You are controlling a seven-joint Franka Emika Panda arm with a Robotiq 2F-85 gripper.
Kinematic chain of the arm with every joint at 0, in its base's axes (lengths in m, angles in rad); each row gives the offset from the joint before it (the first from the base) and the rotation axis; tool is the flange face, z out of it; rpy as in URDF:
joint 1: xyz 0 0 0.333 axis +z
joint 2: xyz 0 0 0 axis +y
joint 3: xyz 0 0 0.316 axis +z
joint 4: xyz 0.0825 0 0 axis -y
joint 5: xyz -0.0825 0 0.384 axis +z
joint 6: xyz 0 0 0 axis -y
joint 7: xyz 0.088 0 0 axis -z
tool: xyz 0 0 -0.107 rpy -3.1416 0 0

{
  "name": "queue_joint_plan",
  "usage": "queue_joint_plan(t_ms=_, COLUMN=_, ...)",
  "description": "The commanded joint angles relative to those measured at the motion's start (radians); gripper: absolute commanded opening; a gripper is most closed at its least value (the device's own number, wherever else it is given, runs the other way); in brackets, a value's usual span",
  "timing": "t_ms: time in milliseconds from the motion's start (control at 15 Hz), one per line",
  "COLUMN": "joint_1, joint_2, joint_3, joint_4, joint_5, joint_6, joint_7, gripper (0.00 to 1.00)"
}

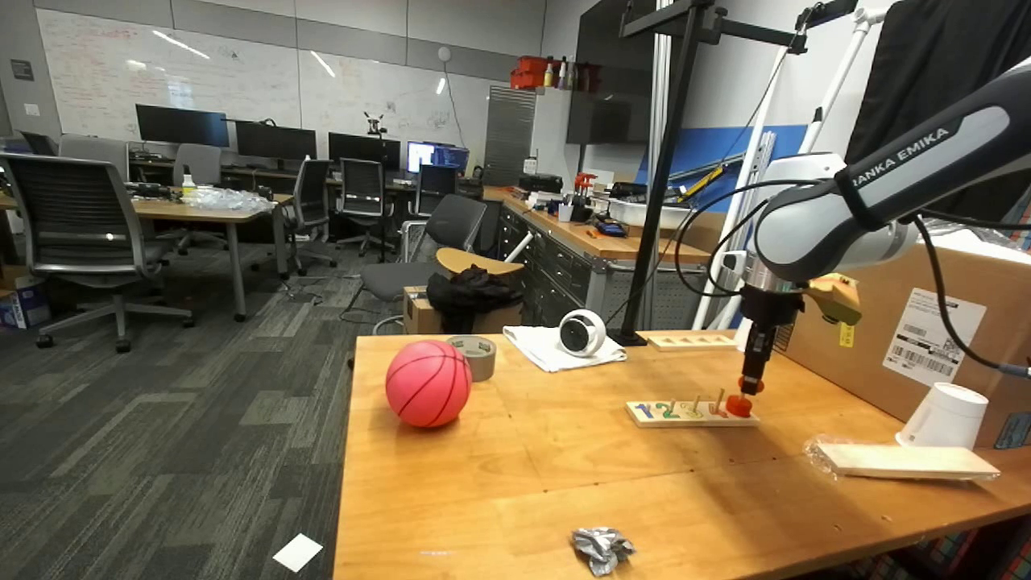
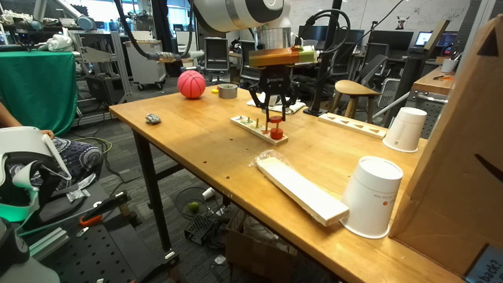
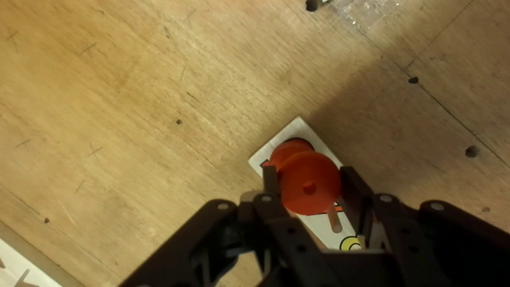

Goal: Put the orange objects on the first pole on the right

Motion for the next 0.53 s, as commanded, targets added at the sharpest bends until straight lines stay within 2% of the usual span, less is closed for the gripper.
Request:
queue_joint_plan(t_ms=0, joint_1=0.000, joint_2=0.007, joint_3=0.005, joint_4=0.025, joint_5=-0.008, joint_6=-0.017, joint_7=0.003, gripper=0.17)
queue_joint_plan(t_ms=467, joint_1=-0.007, joint_2=0.027, joint_3=0.002, joint_4=0.047, joint_5=-0.003, joint_6=-0.013, joint_7=-0.006, gripper=0.17)
